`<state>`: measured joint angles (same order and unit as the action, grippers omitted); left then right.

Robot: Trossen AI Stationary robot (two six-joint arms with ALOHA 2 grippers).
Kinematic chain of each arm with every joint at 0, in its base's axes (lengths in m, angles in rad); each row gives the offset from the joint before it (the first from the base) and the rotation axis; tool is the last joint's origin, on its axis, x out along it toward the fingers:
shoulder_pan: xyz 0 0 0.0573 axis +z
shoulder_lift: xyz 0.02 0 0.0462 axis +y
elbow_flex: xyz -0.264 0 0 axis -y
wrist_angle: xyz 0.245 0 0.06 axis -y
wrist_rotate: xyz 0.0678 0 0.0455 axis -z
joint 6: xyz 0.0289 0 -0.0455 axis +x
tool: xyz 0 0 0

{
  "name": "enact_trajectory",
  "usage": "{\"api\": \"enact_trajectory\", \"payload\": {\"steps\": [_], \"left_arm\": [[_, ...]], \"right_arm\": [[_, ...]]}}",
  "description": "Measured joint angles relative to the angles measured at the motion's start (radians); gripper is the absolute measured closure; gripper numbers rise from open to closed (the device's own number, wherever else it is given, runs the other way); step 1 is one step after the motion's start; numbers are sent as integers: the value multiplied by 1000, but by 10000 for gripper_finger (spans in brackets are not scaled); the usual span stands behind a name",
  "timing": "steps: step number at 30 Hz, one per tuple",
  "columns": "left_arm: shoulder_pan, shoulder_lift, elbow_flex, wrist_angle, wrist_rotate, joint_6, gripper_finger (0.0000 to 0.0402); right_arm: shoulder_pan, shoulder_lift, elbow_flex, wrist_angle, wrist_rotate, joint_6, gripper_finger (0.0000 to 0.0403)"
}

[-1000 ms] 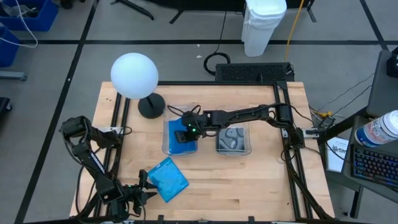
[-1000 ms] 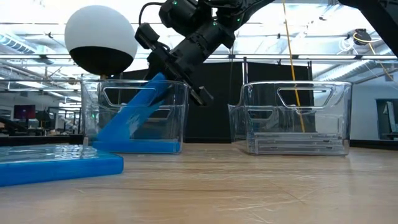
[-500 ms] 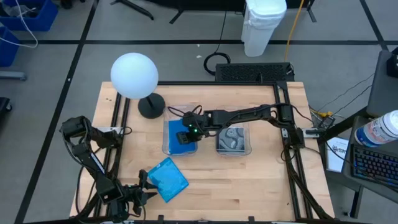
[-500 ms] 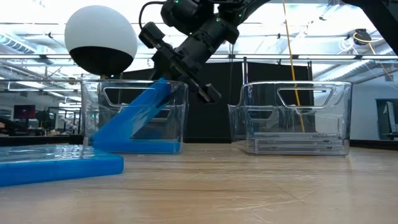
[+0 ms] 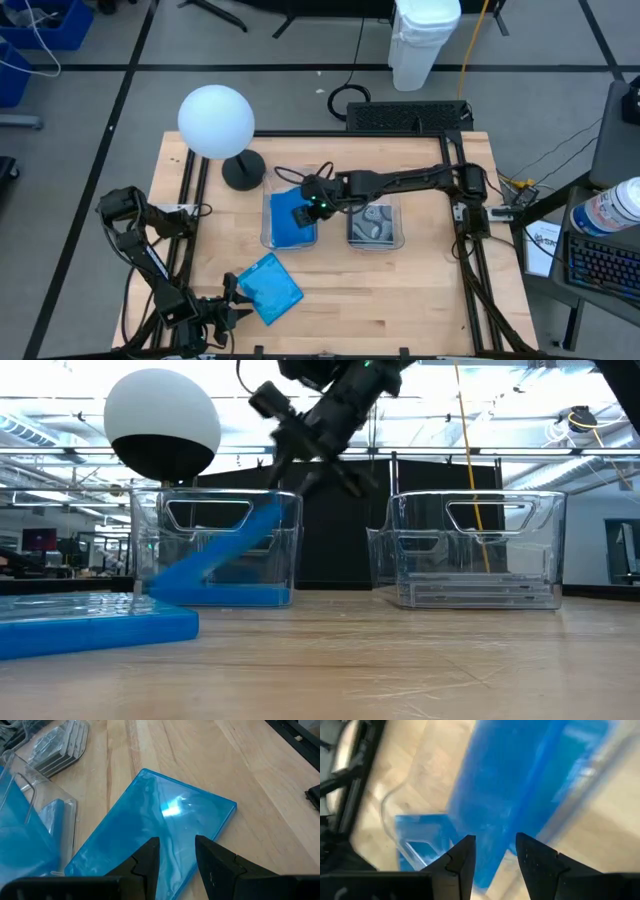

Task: Pick & place jewel cases by type
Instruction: Put the blue CD case into the left transparent bin

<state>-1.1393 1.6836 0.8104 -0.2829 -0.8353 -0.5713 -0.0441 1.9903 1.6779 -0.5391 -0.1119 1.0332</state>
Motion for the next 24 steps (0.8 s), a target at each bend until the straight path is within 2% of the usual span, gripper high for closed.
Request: {"api": "enact_trajectory", "payload": {"steps": [6, 12, 14, 20, 24], "left_arm": [[0, 0, 0, 6, 2, -18, 270], [0, 0, 0, 5, 5, -22, 270], [0, 0, 0, 5, 6, -22, 270], [1, 0, 0, 4, -3, -43, 270], [9, 0, 0, 15, -8, -68, 270]], "right_arm": [[6, -100, 0, -118, 132, -63, 273], [75, -217, 0, -121, 260, -179, 273], [135, -252, 0, -111, 330, -280, 273], [409, -265, 0, 25, 661, -546, 273], [548, -200, 0, 208, 711, -691, 273]]}}
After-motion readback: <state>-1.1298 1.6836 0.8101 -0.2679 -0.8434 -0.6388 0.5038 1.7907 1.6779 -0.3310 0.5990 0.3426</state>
